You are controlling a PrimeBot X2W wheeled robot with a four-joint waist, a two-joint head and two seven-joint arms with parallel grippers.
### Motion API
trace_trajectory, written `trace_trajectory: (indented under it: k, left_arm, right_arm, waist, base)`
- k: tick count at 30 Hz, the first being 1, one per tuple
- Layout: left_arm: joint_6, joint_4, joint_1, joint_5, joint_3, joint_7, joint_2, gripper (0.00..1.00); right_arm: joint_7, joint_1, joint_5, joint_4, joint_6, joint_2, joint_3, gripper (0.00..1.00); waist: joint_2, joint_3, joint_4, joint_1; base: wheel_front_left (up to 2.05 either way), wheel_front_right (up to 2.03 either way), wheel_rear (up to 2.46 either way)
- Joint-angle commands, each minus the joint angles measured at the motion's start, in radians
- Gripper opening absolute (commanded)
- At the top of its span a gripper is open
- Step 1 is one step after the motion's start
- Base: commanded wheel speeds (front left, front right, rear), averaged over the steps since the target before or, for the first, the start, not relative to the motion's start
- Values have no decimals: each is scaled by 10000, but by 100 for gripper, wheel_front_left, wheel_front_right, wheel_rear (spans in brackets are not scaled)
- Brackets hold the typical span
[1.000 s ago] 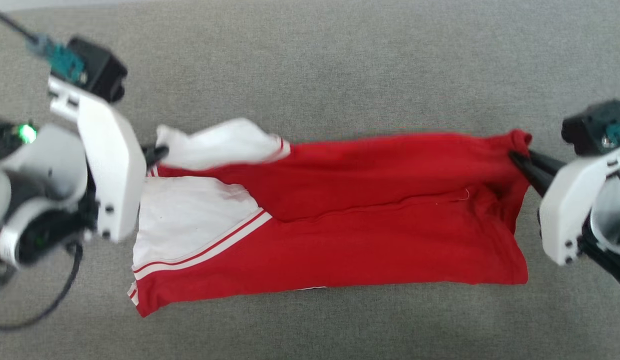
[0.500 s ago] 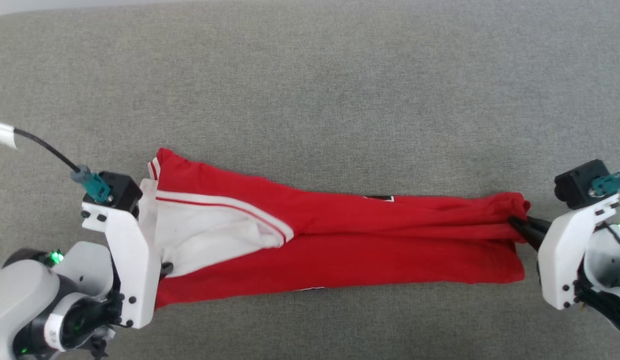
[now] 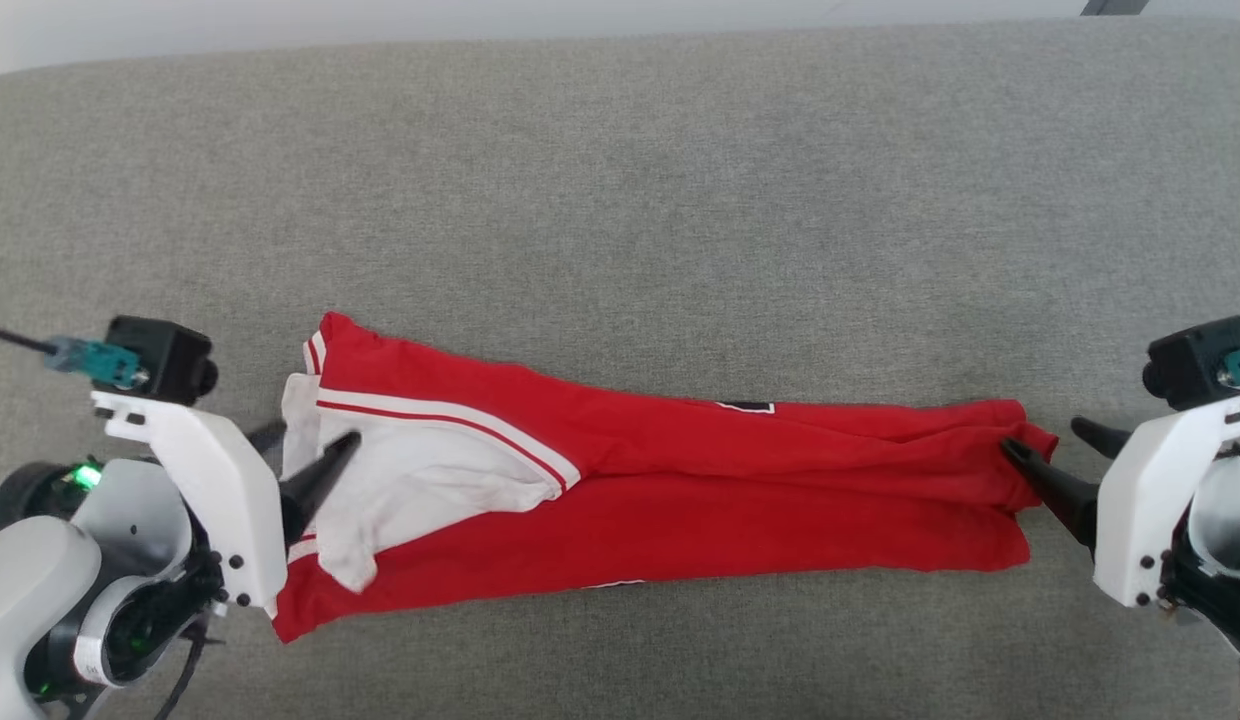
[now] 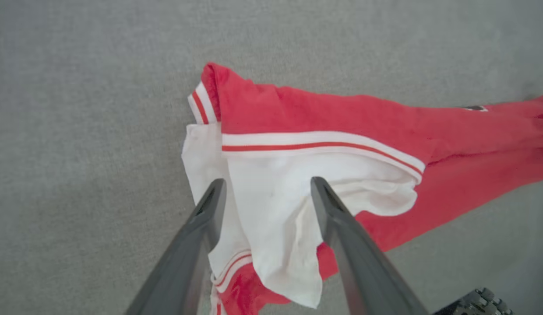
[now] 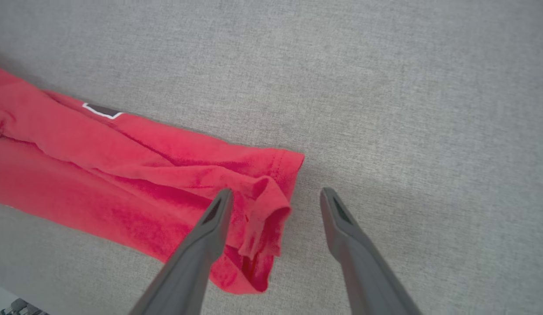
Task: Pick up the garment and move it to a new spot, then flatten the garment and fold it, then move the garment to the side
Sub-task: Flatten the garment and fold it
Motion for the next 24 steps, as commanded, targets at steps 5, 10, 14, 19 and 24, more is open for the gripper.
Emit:
trace_trajectory:
  k: [5, 10, 14, 19, 24]
  left_arm:
    - [-206, -198, 487, 567, 502, -1817, 3, 100]
    - [-259, -80, 878, 1063, 890, -3562, -60, 100]
    - [-271, 169, 1237, 1329, 1150, -4841, -279, 100]
    - [-299, 579, 1781, 1466, 1425, -6094, -658, 100]
    - [-436, 977, 2341, 2013, 2055, -6489, -1244, 100]
  right_arm:
    - [392, 224, -92, 28, -1, 431, -478, 100]
    - [414, -21, 15, 628, -1, 595, -448, 100]
    - [317, -281, 117, 1378, -1, 600, -159, 100]
    - [343, -578, 337, 2350, -1, 418, 712, 100]
    - [555, -784, 1189, 2768, 13, 206, 1831, 0]
  waist:
    - [0, 25, 72, 0]
    - [0, 99, 251, 0]
    - [0, 119, 445, 0]
    - [0, 105, 674, 0]
    - [0, 25, 873, 0]
  base:
    - [0, 0, 0]
    - [0, 0, 0]
    - [0, 0, 0]
    - [0, 0, 0]
    - [0, 0, 0]
